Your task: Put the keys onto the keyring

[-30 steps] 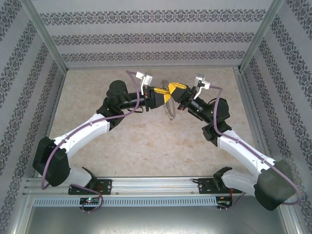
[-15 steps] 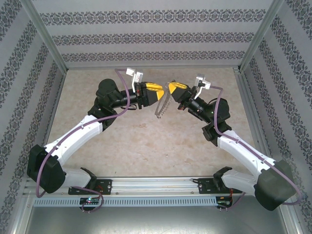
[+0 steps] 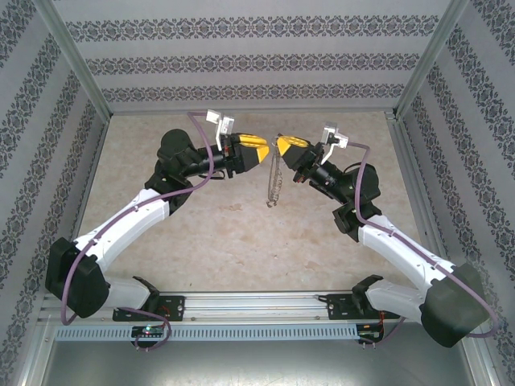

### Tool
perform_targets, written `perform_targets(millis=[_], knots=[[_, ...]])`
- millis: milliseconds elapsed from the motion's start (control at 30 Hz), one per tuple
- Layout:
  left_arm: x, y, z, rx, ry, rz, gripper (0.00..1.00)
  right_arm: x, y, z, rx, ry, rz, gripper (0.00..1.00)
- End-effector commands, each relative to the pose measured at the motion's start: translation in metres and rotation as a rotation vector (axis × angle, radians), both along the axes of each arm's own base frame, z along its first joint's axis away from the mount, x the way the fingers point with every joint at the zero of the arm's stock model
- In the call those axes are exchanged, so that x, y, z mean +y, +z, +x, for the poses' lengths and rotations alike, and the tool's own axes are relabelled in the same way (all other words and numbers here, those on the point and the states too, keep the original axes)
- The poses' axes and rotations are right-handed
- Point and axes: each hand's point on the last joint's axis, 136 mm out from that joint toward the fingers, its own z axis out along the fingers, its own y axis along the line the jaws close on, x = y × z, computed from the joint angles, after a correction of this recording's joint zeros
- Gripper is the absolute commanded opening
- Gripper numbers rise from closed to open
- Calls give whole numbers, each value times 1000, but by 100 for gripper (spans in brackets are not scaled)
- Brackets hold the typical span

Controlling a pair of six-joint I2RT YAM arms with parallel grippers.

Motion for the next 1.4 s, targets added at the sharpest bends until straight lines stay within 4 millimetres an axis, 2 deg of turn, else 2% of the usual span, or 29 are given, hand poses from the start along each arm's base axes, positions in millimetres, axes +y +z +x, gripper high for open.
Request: perform_targets(millis=[0,500,700,900,1067,1100,1133,1200,1267,1367], knots=[[2,19,1,-58,-8,-43,37,1,17,-16,-68,37,43,0],[0,28,6,-68,-19,-86,33,13,12,-15,-56,68,38,0],[0,28,4,-64,-31,-89,22,13,12,-14,-55,64,37,0],[0,27,1,-61,-40,-91,2,15,11,-10,-46,66,38,0],[-1,24,0,-60,-42,-68,0,17,12,-6,-33,68,36,0],[-1,22,0,-64,-38,-53,0,17,12,-3,-20,66,33,5],[-1,21,0,-70,-34,-37,0,16,11,-1,-7,59,31,15],[-1,19,-1,-81,-31,7,0,8,9,4,19,45,30,24],[-1,15,-1,-101,-24,63,0,-6,4,10,62,14,28,43],[1,13,-4,-128,-19,131,0,-32,-6,19,150,-46,31,57]])
